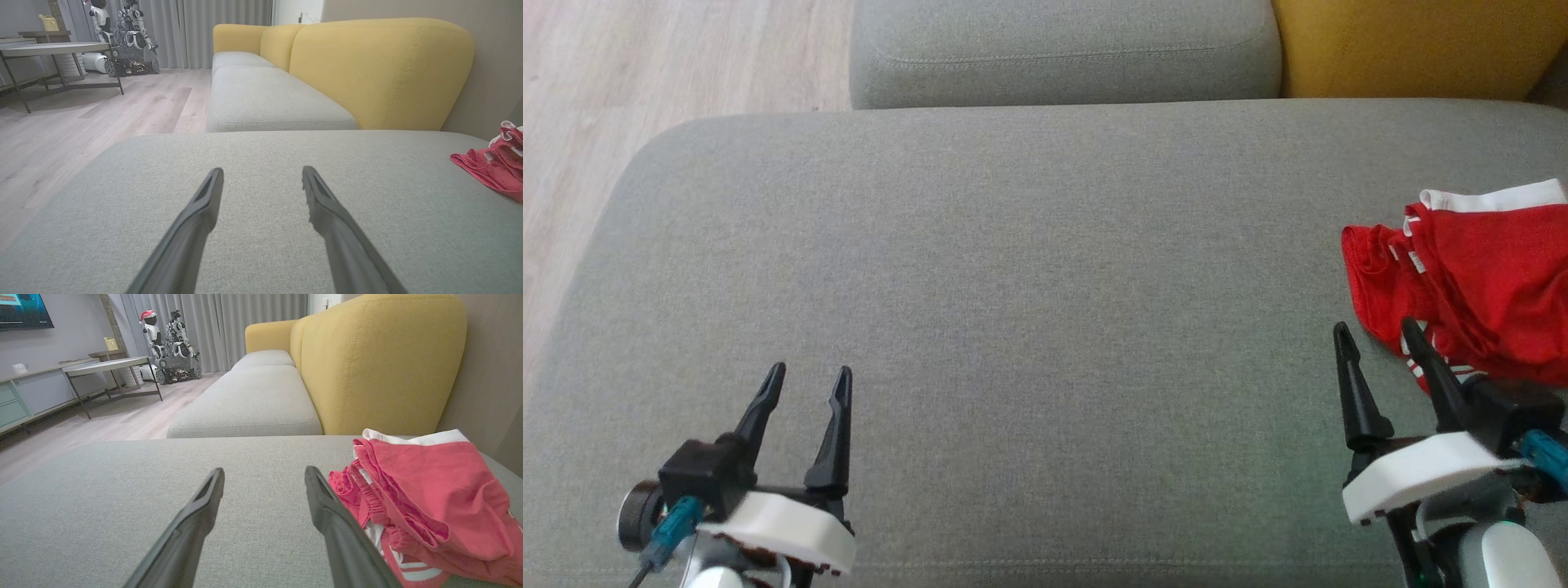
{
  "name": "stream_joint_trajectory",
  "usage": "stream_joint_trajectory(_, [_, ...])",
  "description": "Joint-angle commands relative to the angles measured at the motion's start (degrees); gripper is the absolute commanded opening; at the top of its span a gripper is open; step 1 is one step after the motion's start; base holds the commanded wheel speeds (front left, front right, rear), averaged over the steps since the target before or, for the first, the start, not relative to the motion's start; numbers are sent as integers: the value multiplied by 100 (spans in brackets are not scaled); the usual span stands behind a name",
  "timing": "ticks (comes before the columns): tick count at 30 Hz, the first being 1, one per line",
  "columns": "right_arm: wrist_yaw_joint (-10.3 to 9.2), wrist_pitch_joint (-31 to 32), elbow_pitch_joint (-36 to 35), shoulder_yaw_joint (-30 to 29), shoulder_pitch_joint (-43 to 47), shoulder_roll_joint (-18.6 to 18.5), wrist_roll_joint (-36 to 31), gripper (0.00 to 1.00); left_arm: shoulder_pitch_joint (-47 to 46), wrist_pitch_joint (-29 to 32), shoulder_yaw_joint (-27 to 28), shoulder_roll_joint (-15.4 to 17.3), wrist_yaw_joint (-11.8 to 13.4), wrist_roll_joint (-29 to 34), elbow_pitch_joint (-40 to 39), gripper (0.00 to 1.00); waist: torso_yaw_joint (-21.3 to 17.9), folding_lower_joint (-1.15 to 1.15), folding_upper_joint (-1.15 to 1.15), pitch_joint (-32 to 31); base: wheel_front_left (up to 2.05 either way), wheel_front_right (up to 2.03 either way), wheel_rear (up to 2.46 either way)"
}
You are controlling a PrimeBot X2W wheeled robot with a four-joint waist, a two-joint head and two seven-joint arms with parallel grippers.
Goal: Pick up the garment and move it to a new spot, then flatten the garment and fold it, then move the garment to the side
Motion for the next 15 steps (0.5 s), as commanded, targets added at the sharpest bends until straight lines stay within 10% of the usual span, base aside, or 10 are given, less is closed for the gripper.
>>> stream_joint_trajectory(1, [-4,-1,-247,139,-111,-25,-27,100,-262,-18,206,157,50,-38,-199,100,1,0,0,7,0,0,0])
stream_joint_trajectory(15, [-4,27,-270,120,-118,-25,-34,100,-291,-38,178,181,84,-33,-238,100,-18,0,0,51,0,0,0])
